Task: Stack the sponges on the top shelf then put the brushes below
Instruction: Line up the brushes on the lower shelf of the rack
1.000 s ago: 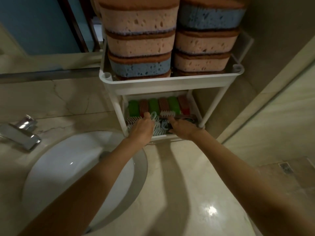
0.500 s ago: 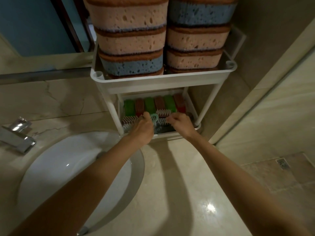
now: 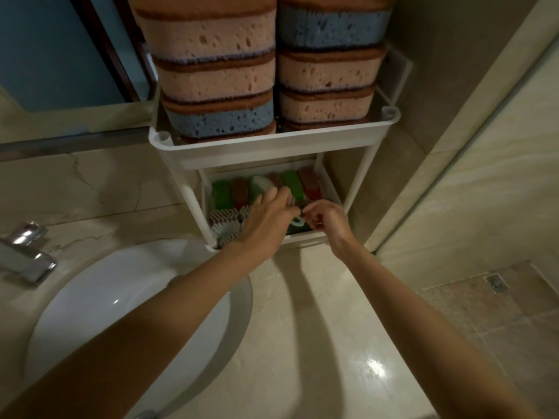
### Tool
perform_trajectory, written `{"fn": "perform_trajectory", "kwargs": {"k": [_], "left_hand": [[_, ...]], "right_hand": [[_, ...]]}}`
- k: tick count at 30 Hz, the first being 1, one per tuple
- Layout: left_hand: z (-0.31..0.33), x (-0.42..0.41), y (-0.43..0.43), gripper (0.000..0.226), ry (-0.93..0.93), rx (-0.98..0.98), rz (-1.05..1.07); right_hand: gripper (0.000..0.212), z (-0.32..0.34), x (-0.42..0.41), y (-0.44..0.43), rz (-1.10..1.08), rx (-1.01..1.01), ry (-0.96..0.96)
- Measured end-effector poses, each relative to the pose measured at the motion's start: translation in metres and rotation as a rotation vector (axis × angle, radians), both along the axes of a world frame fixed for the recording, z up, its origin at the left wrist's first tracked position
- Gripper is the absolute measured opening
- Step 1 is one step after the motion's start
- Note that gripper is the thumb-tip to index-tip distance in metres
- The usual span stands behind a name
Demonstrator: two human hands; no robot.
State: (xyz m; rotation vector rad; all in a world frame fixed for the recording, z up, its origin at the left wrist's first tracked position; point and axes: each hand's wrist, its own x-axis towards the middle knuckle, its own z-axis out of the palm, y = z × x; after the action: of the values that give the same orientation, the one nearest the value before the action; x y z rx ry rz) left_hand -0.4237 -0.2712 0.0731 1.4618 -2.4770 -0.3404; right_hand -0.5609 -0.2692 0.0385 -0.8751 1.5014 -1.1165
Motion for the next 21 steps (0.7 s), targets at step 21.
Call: {"fn": "perform_trajectory", "kwargs": {"k": [21], "left_hand": [[-0.026, 0.005, -0.052, 0.022, 0.476, 0.314, 0.066]], "right_hand": [[0.052, 0.006, -0.019, -0.047, 0.600, -0.087, 1.280]]}}
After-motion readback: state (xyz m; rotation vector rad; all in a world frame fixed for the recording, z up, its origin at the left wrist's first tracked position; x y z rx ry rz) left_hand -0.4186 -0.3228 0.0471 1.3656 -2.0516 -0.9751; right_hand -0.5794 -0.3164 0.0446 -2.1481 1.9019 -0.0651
